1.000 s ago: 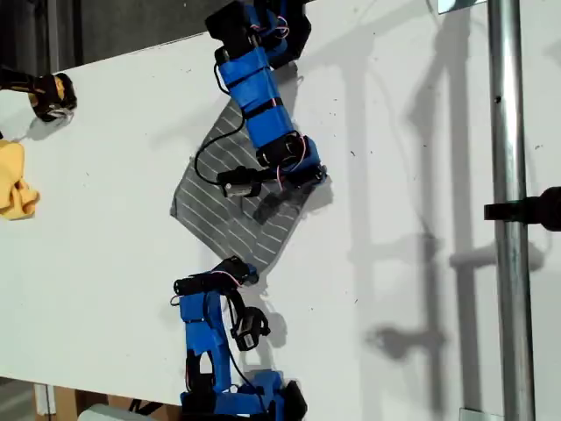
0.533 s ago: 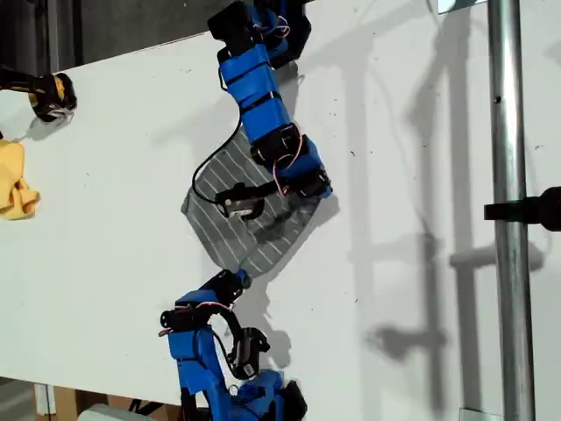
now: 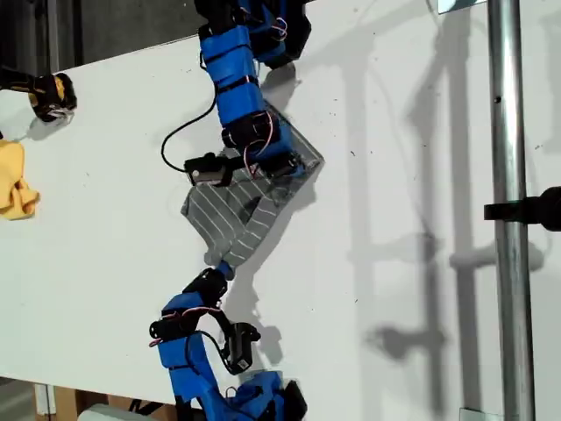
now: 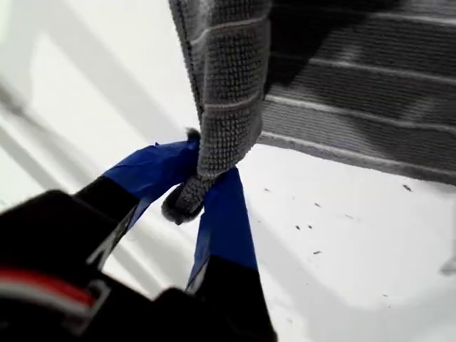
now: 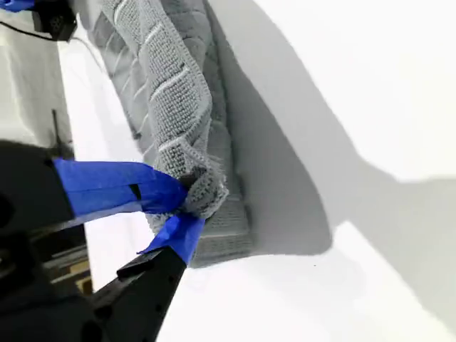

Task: Grasp corners of a towel and fold twice.

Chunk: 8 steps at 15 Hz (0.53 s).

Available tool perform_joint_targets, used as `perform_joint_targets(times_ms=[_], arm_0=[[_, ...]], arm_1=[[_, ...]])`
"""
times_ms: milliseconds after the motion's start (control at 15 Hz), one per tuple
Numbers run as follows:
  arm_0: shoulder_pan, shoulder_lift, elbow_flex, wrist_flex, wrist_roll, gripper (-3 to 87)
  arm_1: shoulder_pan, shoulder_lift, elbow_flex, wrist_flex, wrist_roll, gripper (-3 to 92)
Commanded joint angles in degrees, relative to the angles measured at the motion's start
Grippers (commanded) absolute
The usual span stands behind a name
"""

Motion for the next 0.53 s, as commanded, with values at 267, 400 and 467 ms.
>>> perform_joint_targets(times_ms=[267,400,467], arm_0=[[-5.9,-2.7,-6.5,-10.3,6.4,-2.8],[-7.8,-5.4,-8.2,-14.0,6.8,-2.8],[-8.6,-7.1,-9.3,-16.4,7.2,-2.8]], arm_1=[[14.2,20.4,11.7,9.3,-4.5,-0.2],[20.2,28.6,16.1,11.6,-6.9,-0.2],[23.4,33.0,19.2,12.0,-8.3,-0.2]])
